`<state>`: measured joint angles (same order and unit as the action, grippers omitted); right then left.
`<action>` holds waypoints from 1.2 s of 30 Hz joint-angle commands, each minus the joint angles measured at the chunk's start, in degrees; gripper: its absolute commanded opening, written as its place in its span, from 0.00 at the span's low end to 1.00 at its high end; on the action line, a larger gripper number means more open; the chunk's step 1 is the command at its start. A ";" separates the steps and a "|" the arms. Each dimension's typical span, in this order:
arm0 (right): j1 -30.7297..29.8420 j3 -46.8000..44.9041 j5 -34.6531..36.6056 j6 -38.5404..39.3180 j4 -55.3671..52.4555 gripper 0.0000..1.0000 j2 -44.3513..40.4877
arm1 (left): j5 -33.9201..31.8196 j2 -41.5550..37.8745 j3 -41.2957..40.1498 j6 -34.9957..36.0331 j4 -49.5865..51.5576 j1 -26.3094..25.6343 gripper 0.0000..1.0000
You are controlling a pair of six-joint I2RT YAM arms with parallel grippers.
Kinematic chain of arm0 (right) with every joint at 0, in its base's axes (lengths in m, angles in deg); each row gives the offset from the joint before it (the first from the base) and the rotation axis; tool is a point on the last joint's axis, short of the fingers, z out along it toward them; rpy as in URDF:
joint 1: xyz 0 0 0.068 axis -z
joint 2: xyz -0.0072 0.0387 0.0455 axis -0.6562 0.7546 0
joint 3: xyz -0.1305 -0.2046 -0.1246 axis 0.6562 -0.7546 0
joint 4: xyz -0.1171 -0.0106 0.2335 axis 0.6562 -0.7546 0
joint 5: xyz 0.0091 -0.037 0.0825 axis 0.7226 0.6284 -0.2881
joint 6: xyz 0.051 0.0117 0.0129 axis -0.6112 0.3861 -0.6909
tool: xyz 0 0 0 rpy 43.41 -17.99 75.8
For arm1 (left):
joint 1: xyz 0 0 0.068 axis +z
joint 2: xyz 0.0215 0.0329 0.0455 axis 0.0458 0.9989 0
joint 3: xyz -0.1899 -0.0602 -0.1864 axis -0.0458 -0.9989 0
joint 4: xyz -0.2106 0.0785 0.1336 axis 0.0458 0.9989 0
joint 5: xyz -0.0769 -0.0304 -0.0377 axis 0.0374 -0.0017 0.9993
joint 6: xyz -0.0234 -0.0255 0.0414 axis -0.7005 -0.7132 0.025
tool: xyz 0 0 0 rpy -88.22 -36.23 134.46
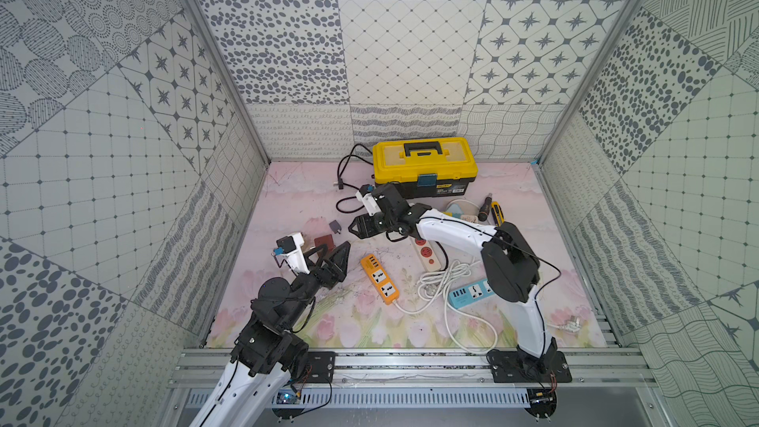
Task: Pull the plug off the socket
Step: Place the plug at the center of the board, then remove the plug from the socket.
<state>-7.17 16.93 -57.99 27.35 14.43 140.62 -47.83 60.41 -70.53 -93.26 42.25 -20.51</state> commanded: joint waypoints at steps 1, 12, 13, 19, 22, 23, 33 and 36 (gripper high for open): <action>1.17 -13.16 4.36 5.21 13.40 0.62 -10.94 | 6.35 4.98 -2.90 -5.06 -17.11 0.14 1.00; 13.58 -42.44 4.98 1.15 20.17 0.61 -32.68 | 12.33 31.88 -4.70 -18.58 -40.29 0.13 1.00; 14.48 -42.96 4.19 0.96 20.00 0.61 -33.05 | 13.53 35.16 -3.87 -19.84 -41.58 0.17 0.99; 15.95 -39.25 1.23 0.14 16.72 0.61 -28.95 | 22.04 55.10 2.70 -25.54 -49.25 -0.31 0.94; 16.01 -34.22 1.82 0.40 11.99 0.61 -24.85 | 26.38 64.65 7.71 -27.43 -50.11 -0.99 0.88; 15.94 -32.56 2.44 0.73 10.27 0.60 -23.57 | 27.05 67.27 9.21 -27.69 -49.49 -1.32 0.87; 15.46 -12.66 12.01 4.96 -11.10 0.60 -10.19 | 20.99 81.27 22.58 -28.22 -29.95 -3.76 0.82; 14.57 -7.65 15.85 4.92 -16.32 0.61 -6.93 | 19.46 81.68 23.29 -28.61 -27.88 -3.69 0.82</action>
<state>8.26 5.37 -47.15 30.89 5.25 131.46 -27.54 140.32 -49.79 -120.06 7.94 -23.90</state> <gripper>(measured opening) 0.606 0.820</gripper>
